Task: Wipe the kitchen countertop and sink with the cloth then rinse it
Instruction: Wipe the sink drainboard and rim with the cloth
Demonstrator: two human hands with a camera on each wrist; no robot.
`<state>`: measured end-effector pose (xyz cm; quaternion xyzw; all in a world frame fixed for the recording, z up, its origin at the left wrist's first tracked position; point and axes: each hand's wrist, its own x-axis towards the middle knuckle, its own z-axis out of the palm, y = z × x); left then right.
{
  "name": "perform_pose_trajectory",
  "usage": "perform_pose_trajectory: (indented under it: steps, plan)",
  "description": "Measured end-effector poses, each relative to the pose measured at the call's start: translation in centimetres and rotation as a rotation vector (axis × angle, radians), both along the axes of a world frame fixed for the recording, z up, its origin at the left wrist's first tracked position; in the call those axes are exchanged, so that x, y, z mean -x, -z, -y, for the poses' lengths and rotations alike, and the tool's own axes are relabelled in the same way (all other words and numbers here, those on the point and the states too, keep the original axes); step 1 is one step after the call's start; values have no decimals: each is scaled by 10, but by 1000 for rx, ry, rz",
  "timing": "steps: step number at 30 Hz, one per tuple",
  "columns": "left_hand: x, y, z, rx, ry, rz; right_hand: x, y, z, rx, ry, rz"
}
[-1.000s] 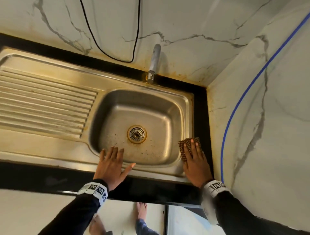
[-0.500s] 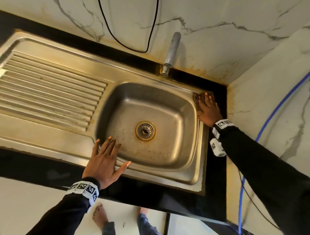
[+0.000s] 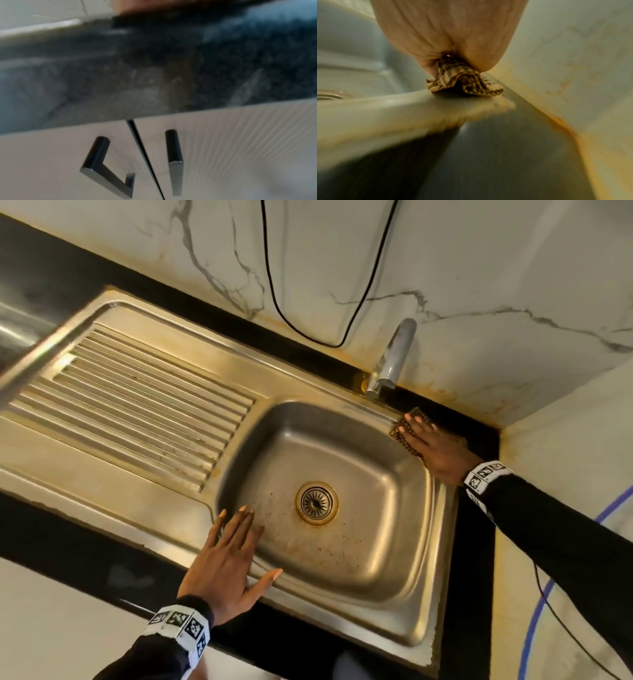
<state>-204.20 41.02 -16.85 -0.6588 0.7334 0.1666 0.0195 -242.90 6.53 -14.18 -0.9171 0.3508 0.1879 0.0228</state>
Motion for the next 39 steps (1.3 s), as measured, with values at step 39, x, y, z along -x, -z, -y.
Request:
perform_pose_trajectory:
  steps: [39]
  plan:
    - [-27,-1,-6,35,-425,58,-431,28,32,5,5,358]
